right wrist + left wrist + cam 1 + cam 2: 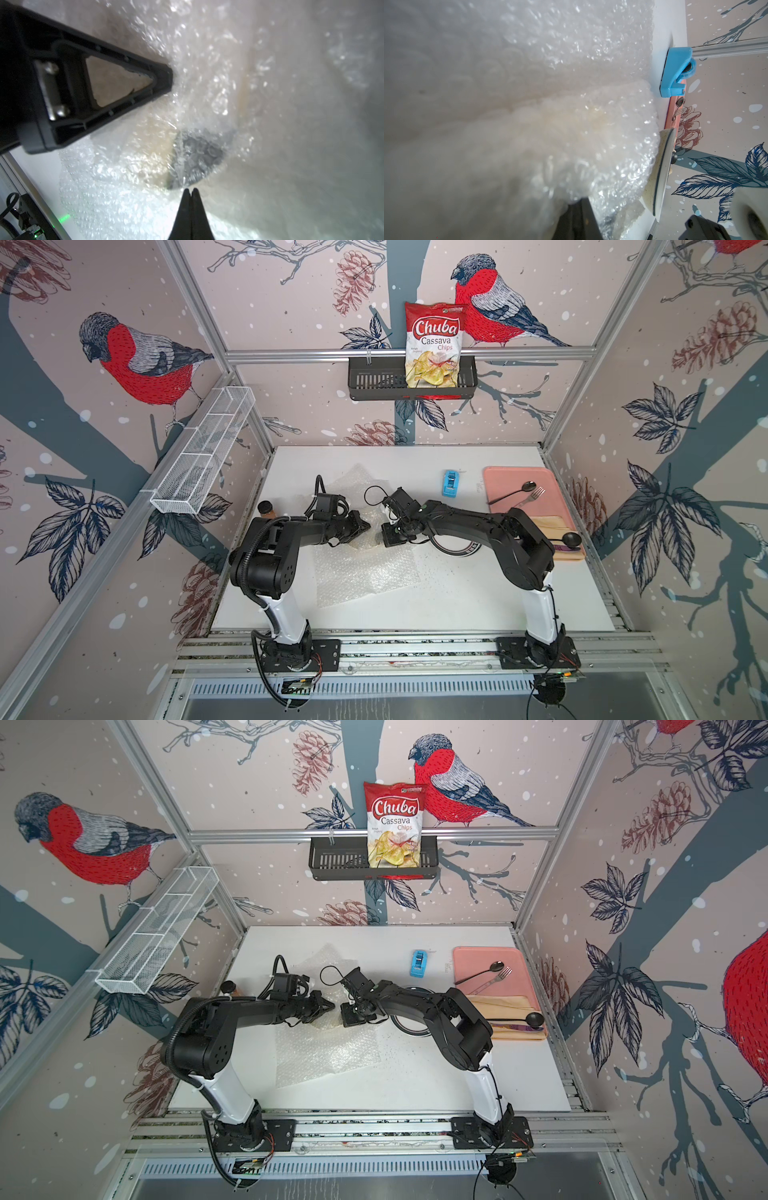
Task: Wrap dinner plates in bubble wrap
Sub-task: Stick the tape on the bubble wrap, then pick up the bubble wrap from the bubble wrap.
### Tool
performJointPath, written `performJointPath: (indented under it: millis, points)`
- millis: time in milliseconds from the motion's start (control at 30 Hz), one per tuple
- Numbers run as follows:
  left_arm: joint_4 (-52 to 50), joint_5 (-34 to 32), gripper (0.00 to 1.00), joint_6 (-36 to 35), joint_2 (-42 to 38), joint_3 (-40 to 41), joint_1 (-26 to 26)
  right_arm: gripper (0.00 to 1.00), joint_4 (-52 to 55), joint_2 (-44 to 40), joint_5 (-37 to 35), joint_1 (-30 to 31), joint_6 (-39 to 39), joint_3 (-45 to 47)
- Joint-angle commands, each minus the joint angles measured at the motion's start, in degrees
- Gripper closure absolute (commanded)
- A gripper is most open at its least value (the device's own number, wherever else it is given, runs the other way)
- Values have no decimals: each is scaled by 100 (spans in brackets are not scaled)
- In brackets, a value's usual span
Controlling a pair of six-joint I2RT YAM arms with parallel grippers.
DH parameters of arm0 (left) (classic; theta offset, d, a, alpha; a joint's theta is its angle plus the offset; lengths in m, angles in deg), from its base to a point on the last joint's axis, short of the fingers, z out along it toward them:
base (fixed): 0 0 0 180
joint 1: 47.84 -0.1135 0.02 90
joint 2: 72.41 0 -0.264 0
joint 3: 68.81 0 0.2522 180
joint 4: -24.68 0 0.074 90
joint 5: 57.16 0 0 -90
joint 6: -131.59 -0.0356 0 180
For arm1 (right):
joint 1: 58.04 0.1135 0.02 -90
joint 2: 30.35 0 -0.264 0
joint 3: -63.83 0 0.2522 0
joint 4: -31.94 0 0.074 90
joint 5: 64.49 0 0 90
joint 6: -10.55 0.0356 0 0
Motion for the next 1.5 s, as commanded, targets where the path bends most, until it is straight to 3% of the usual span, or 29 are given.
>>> performJointPath:
  millis: [0,333,500,567,800,1033,1467]
  points:
    - [-991,-489,100,-94,54,52,-1,97,180,-180,50,-11,-43,7]
    - [-1010,-217,99,-84,-153,40,-1,88,-100,-636,340,-352,-171,-6]
    - [-1007,-32,97,-6,-421,-17,-1,59,-240,-555,375,-714,-350,-65]
    - [-1069,-17,97,-4,-541,-60,-1,55,-278,-439,433,-817,-432,-119]
    - [-1183,-37,96,-88,-651,-15,-1,53,-778,146,1418,-1083,-622,-386]
    - [-1058,-102,96,-42,-582,155,-1,54,-771,686,1688,-1020,-711,-821]
    - [-934,-145,96,-36,-471,295,-1,66,-940,1107,2092,-769,-514,-815]
